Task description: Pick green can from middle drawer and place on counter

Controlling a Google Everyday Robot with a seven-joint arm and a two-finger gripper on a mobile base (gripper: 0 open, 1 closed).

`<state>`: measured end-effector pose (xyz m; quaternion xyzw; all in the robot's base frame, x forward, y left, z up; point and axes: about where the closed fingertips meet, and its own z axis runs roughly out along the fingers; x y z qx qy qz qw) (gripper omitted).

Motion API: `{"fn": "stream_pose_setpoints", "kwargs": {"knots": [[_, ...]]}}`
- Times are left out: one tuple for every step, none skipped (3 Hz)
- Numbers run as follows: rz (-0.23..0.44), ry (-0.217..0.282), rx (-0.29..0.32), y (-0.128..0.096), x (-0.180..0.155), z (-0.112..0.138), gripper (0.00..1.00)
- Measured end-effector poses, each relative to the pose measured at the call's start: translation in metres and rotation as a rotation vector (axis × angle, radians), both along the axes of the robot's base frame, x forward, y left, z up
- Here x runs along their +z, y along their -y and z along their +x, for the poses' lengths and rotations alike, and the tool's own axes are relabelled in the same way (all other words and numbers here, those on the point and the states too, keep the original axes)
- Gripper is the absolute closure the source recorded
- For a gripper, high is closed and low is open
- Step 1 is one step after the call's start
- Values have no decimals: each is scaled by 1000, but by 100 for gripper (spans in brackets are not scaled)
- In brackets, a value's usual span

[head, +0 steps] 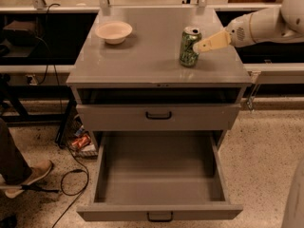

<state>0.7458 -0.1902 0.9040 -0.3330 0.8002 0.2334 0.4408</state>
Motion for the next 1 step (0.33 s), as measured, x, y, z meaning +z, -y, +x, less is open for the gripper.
{"fn": "stream_pose_setpoints", "kwargs": {"knots": [[26, 16, -58, 44, -2, -12, 0]]}}
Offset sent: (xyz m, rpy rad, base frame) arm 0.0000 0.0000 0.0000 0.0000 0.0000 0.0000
